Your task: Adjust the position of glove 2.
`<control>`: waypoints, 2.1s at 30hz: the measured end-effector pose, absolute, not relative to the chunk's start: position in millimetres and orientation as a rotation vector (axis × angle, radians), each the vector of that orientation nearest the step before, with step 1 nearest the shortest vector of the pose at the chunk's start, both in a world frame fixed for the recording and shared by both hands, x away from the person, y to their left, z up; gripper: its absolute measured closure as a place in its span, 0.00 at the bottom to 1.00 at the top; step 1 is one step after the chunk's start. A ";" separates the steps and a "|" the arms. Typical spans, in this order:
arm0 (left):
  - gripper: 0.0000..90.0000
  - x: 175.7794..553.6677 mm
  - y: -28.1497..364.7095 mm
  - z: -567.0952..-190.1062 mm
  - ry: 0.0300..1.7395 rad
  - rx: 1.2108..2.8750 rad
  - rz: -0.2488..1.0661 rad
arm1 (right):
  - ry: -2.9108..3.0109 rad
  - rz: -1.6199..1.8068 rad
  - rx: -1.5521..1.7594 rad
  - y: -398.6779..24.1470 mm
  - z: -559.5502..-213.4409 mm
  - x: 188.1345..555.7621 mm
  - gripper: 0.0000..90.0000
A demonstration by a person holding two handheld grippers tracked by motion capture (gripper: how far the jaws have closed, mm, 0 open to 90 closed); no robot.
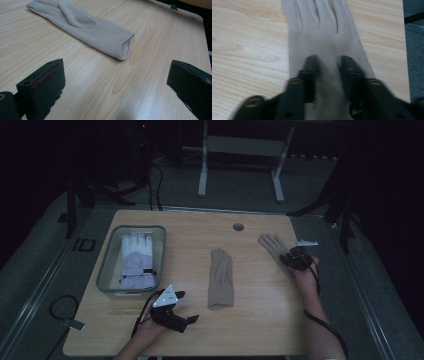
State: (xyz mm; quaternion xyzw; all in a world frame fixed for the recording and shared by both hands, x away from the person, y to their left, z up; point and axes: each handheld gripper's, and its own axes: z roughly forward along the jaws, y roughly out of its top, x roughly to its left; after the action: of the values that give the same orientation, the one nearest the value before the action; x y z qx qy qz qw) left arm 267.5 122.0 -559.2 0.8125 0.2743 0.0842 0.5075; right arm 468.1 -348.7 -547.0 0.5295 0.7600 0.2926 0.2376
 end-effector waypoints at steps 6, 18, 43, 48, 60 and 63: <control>0.02 267.8 123.0 -558.2 0.670 1.943 0.208 | 2.030 0.812 1.535 -339.9 -535.6 459.3 0.91; 0.02 267.7 121.0 -558.3 0.632 1.933 0.179 | 1.883 0.860 1.638 -320.8 -515.5 412.4 0.92; 0.02 267.0 119.2 -558.5 0.628 1.947 0.185 | 1.919 0.886 1.631 -318.4 -532.8 376.5 0.68; 0.02 266.8 120.3 -557.5 0.635 1.942 0.190 | 2.046 0.908 1.412 -328.6 -528.4 377.6 0.68; 0.02 267.2 119.5 -558.8 0.631 1.952 0.194 | 2.219 0.917 1.219 -347.1 -531.4 386.8 0.63; 0.02 267.2 119.9 -559.2 0.633 1.952 0.193 | 2.267 0.922 1.200 -348.4 -535.5 393.6 0.59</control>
State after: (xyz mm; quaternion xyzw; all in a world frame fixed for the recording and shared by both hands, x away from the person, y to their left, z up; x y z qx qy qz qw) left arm 267.2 119.9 -559.2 0.8121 0.2634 0.0805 0.5145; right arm 393.6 -348.4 -535.5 0.4307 0.8139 0.3309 0.2064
